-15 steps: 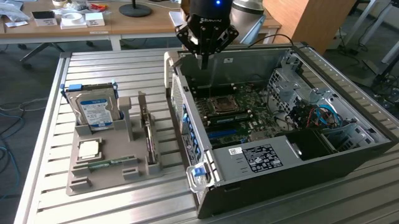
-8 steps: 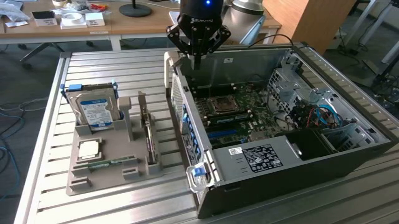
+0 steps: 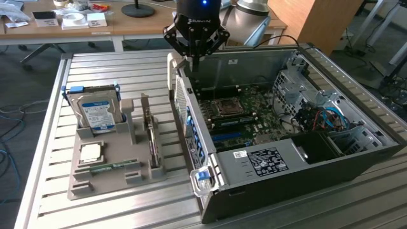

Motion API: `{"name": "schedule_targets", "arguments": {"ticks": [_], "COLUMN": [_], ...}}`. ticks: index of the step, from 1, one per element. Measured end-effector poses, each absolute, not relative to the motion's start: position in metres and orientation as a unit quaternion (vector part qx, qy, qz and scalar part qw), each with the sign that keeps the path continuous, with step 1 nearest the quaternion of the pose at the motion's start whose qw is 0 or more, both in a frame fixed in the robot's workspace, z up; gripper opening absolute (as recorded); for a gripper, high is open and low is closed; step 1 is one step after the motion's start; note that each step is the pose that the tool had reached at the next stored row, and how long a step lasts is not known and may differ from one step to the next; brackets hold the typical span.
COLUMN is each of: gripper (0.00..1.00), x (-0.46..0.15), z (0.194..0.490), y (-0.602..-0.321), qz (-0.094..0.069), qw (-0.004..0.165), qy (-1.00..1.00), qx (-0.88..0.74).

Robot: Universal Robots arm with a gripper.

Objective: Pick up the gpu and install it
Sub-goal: 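Reach for the gpu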

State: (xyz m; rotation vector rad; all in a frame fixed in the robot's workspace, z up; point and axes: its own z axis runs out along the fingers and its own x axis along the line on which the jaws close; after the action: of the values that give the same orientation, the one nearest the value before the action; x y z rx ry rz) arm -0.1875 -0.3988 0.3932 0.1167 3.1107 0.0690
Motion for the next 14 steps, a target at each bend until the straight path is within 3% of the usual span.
{"name": "schedule_targets", "arguments": {"ticks": [14], "gripper": [0.11], "x": [-0.212], "z": [0.393], "y": [-0.398], "qz": [0.022], "qw": [0.015], "qy": [0.999], "qx": [0.037]}}
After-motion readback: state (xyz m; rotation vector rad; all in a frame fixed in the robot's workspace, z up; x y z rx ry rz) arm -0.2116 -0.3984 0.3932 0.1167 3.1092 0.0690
